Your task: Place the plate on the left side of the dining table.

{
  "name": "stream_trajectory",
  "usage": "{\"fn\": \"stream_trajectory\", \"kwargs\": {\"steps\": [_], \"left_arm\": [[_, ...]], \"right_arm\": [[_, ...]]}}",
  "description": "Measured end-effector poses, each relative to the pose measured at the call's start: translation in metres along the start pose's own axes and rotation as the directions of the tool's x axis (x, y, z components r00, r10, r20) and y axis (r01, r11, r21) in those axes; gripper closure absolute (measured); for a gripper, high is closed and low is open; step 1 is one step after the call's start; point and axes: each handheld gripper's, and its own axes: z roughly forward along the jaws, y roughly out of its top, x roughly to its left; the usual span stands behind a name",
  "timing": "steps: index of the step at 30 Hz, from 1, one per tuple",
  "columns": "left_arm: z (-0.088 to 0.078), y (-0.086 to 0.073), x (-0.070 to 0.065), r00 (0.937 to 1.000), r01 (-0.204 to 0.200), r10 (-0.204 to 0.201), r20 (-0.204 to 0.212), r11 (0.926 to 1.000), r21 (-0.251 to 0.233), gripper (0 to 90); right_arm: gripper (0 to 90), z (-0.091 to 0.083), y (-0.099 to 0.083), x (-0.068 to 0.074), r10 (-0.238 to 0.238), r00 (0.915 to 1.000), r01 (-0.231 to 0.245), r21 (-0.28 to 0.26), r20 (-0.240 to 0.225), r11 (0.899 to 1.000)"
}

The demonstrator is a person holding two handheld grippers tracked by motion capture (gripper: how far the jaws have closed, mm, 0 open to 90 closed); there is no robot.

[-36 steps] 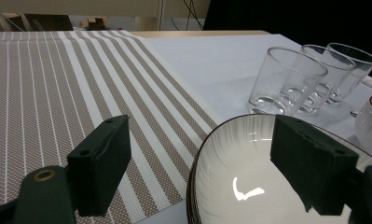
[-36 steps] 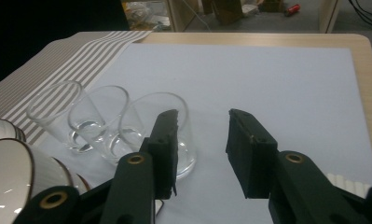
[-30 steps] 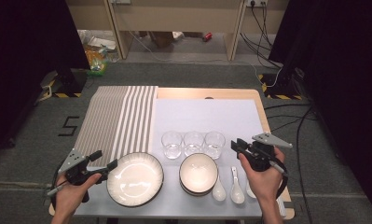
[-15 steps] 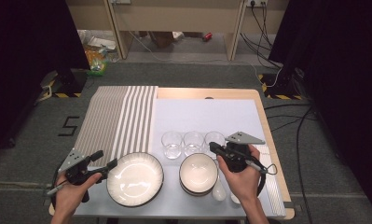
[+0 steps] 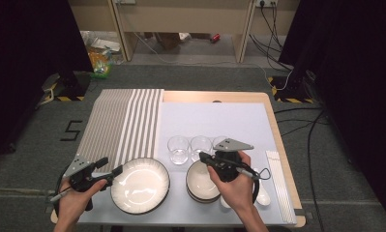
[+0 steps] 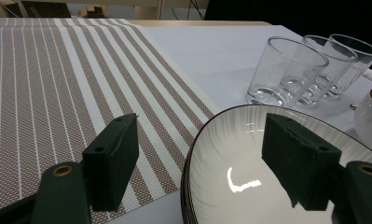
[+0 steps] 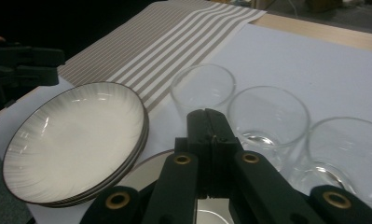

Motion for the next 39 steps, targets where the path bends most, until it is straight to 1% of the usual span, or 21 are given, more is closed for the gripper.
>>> {"fn": "stream_trajectory", "kwargs": {"steps": [3,7,8,9,11,12,17,19,21,23,24,25,26,27,28,31,33,34,35,37,39], "left_arm": [[0.001,0.0,-0.001,1.0,-0.007,0.007,-0.007,1.0,0.005,26.3],[0.002,-0.001,-0.002,0.9999,-0.011,0.011,-0.013,0.9998,0.018,26.2],[0.002,-0.001,-0.002,0.9999,-0.011,0.011,-0.013,0.9998,0.018,26.2],[0.003,-0.001,-0.002,0.9997,-0.017,0.018,-0.017,0.9993,0.032,26.3],[0.003,-0.002,-0.002,0.9996,-0.02,0.02,-0.02,0.999,0.04,26.4],[0.004,-0.002,-0.002,0.9996,-0.018,0.019,-0.022,0.9987,0.048,26.5],[0.005,-0.003,-0.003,0.9995,-0.022,0.023,-0.02,0.9979,0.061,26.5],[0.006,-0.003,-0.004,0.9997,-0.021,0.022,-0.014,0.9975,0.068,26.7],[0.006,-0.003,-0.004,0.9997,-0.022,0.022,-0.009,0.9972,0.071,26.8],[0.006,-0.004,-0.004,0.9997,-0.024,0.025,-0.009,0.9965,0.08,27.4],[0.006,-0.004,-0.004,0.9997,-0.024,0.025,-0.009,0.9965,0.08,27.5],[0.007,-0.004,-0.004,0.9996,-0.025,0.026,-0.008,0.9965,0.08,27.5],[0.007,-0.004,-0.004,0.9996,-0.025,0.026,-0.008,0.9965,0.08,27.5],[0.007,-0.004,-0.005,0.9997,-0.023,0.024,-0.007,0.9966,0.08,27.5],[0.007,-0.004,-0.005,0.9997,-0.023,0.023,-0.006,0.9965,0.081,27.4],[0.007,-0.004,-0.005,0.9997,-0.023,0.023,0.0,0.9962,0.085,27.4],[0.008,-0.005,-0.005,0.9998,-0.019,0.018,0.007,0.9959,0.089,27.5],[0.008,-0.005,-0.005,0.9998,-0.019,0.018,0.007,0.9959,0.089,27.5],[0.008,-0.005,-0.005,0.9999,-0.012,0.011,0.005,0.996,0.088,27.5],[0.008,-0.005,-0.005,1.0,-0.009,0.009,0.004,0.996,0.088,27.5],[0.008,-0.005,-0.005,1.0,-0.003,0.002,0.009,0.996,0.089,27.7]], "right_arm": [[90.0,0.004,0.001,0.006,-0.012,0.9998,0.012,0.01,-0.014,1.0],[90.0,0.015,0.002,0.023,-0.036,0.9982,0.039,0.053,-0.048,0.998],[90.0,0.015,0.002,0.023,-0.036,0.9982,0.039,0.053,-0.048,0.998],[90.0,0.019,0.001,0.029,-0.046,0.997,0.05,0.065,-0.062,0.997],[90.0,0.021,0.001,0.032,-0.046,0.9968,0.051,0.071,-0.066,0.996],[90.0,0.025,0.0,0.038,-0.059,0.9949,0.066,0.087,-0.082,0.994],[90.0,0.032,0.0,0.048,-0.078,0.9918,0.089,0.11,-0.1,0.99],[90.0,0.037,-0.001,0.056,-0.091,0.9892,0.105,0.126,-0.115,0.986],[90.0,0.038,-0.001,0.058,-0.092,0.9888,0.108,0.13,-0.117,0.986],[90.0,0.043,-0.003,0.066,-0.103,0.9856,0.124,0.159,-0.134,0.979],[90.0,0.043,-0.003,0.066,-0.103,0.9856,0.124,0.159,-0.134,0.979],[90.0,0.047,-0.005,0.071,-0.11,0.9839,0.135,0.18,-0.141,0.974],[90.0,0.047,-0.005,0.071,-0.11,0.9839,0.135,0.18,-0.141,0.974],[90.0,0.049,-0.005,0.072,-0.114,0.9828,0.14,0.188,-0.145,0.972],[90.0,0.052,-0.007,0.075,-0.121,0.9812,0.152,0.211,-0.15,0.966],[90.0,0.054,-0.009,0.078,-0.117,0.9816,0.15,0.232,-0.151,0.961],[90.0,0.057,-0.011,0.081,-0.126,0.9796,0.164,0.261,-0.156,0.951],[90.0,0.057,-0.011,0.081,-0.126,0.9796,0.164,0.261,-0.156,0.951],[90.0,0.059,-0.013,0.084,-0.123,0.9792,0.165,0.283,-0.162,0.945],[90.0,0.061,-0.014,0.085,-0.13,0.978,0.173,0.285,-0.163,0.943],[90.0,0.064,-0.016,0.088,-0.138,0.9766,0.184,0.308,-0.165,0.934]]}}
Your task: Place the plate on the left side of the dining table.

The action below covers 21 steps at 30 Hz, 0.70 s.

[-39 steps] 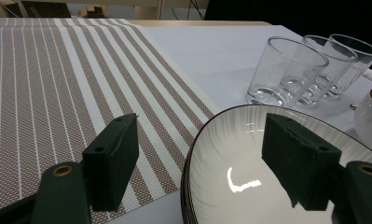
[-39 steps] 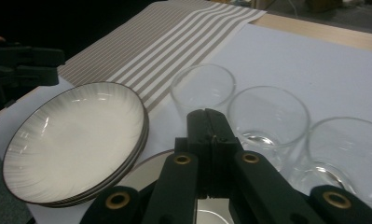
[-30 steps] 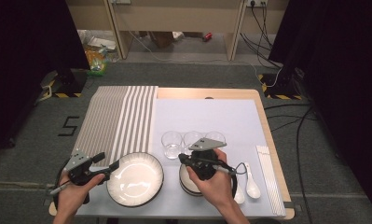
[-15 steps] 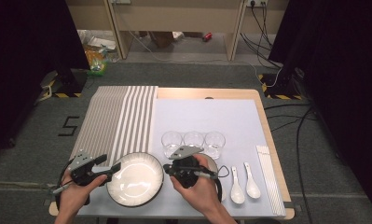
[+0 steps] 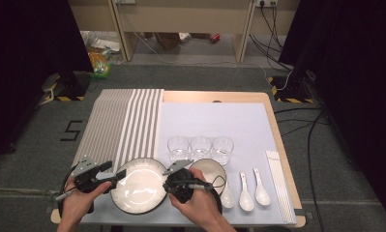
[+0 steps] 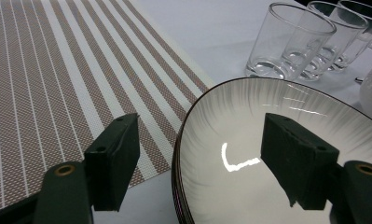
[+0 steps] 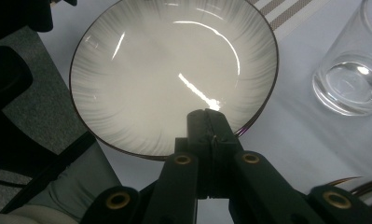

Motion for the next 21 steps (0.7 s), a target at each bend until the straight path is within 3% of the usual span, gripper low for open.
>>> {"fn": "stream_trajectory", "kwargs": {"steps": [10,21], "left_arm": [[0.001,-0.001,0.0,1.0,0.006,-0.006,0.0,1.0,0.006,26.2],[0.002,-0.003,0.0,1.0,0.008,-0.008,0.005,0.9989,0.046,29.0]], "right_arm": [[90.0,0.013,-0.003,0.006,-0.013,0.9999,0.012,0.043,0.006,0.999],[90.0,0.024,-0.006,0.009,-0.021,0.9996,0.019,0.086,0.02,0.996]]}}
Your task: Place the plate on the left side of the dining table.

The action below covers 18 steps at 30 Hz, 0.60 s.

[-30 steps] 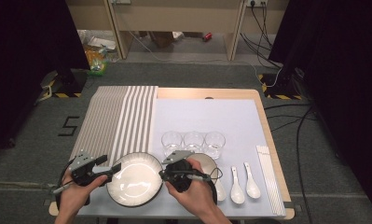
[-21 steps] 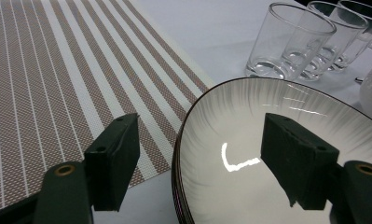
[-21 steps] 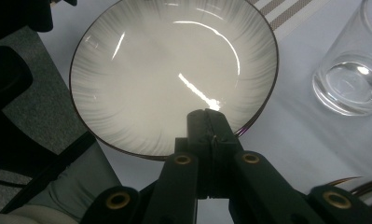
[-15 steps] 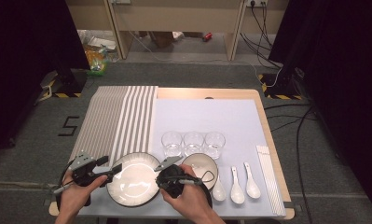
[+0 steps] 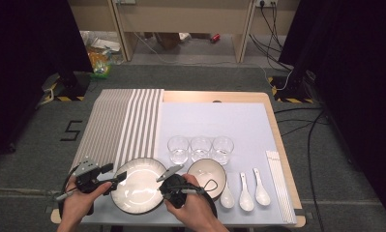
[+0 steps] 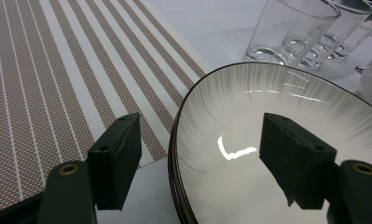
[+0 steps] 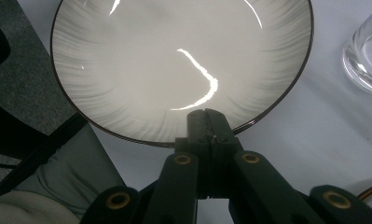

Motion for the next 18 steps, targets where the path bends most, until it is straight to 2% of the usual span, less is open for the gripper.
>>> {"fn": "stream_trajectory", "kwargs": {"steps": [10,13,17,18], "left_arm": [[-0.0006,-0.0006,0.0009,1.0,0.007,-0.007,0.003,0.9997,0.024,31.6],[-0.0017,-0.0007,0.0016,0.9999,0.015,-0.015,0.002,0.9994,0.031,33.9],[-0.0027,-0.0011,0.0028,0.9995,0.032,-0.032,0.002,0.9984,0.046,35.8],[-0.0029,-0.0014,0.0033,0.9993,0.037,-0.037,0.004,0.9981,0.05,36.0]], "right_arm": [[90.0,0.0038,0.0003,0.002,0.006,0.9999,-0.006,0.003,0.01,1.0],[90.0,0.004,0.0003,0.0025,0.001,0.9999,-0.001,-0.002,0.017,1.0],[90.0,0.0045,0.0007,0.0019,0.024,0.9996,-0.023,-0.019,0.016,1.0],[90.0,0.0076,0.0007,0.0016,0.013,0.9999,-0.012,-0.031,0.01,0.999]]}}
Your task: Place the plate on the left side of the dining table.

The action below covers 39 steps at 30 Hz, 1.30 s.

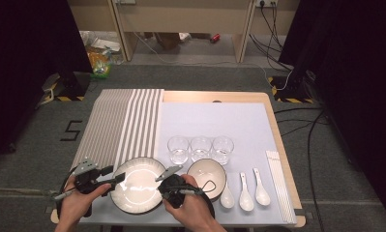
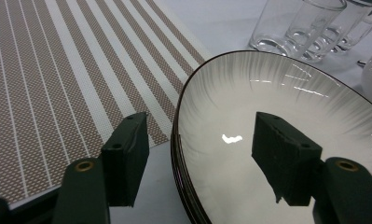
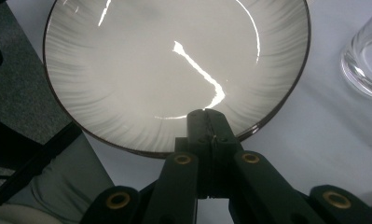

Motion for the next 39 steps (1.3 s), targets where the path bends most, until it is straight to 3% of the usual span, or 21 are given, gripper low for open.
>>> {"fn": "stream_trajectory", "kwargs": {"steps": [1,4,9,12,15,29,36,39], "left_arm": [[-0.001,-0.001,0.001,0.9999,0.01,-0.01,0.006,0.9999,0.007,36.8],[-0.002,-0.001,0.002,0.9999,0.012,-0.012,0.001,0.9999,0.009,36.8],[-0.004,0.0,0.004,1.0,0.008,-0.008,-0.004,0.9999,0.007,36.9],[-0.003,0.0,0.002,1.0,0.007,-0.007,0.003,0.9999,0.007,37.0],[-0.003,0.0,0.001,1.0,0.008,-0.008,0.006,1.0,0.006,37.3],[-0.002,-0.001,0.002,0.9993,0.033,-0.034,0.015,0.9992,0.024,41.2],[-0.004,-0.001,0.003,0.9973,0.071,-0.072,0.018,0.9971,0.027,46.5],[-0.008,0.0,0.005,0.9963,0.085,-0.086,0.0,0.9959,0.029,49.6]], "right_arm": [[90.0,0.009,0.0,0.005,-0.011,0.9998,0.012,0.009,-0.016,1.0],[90.0,0.015,-0.001,0.012,-0.04,0.9992,0.04,0.015,-0.006,0.999],[90.0,-0.004,0.001,0.0,0.008,0.9997,-0.008,-0.025,0.024,1.0],[90.0,-0.01,0.001,0.0,0.005,0.9997,-0.005,-0.009,0.022,1.0],[90.0,-0.004,-0.001,0.002,-0.01,0.9999,0.009,0.039,0.013,0.999],[90.0,-0.002,-0.003,0.0,0.024,0.9992,-0.024,0.017,0.031,1.0],[90.0,0.006,-0.001,0.001,0.033,0.999,-0.033,0.002,0.029,0.999],[90.0,0.01,0.002,0.002,0.027,0.9993,-0.027,-0.001,0.028,1.0]]}}
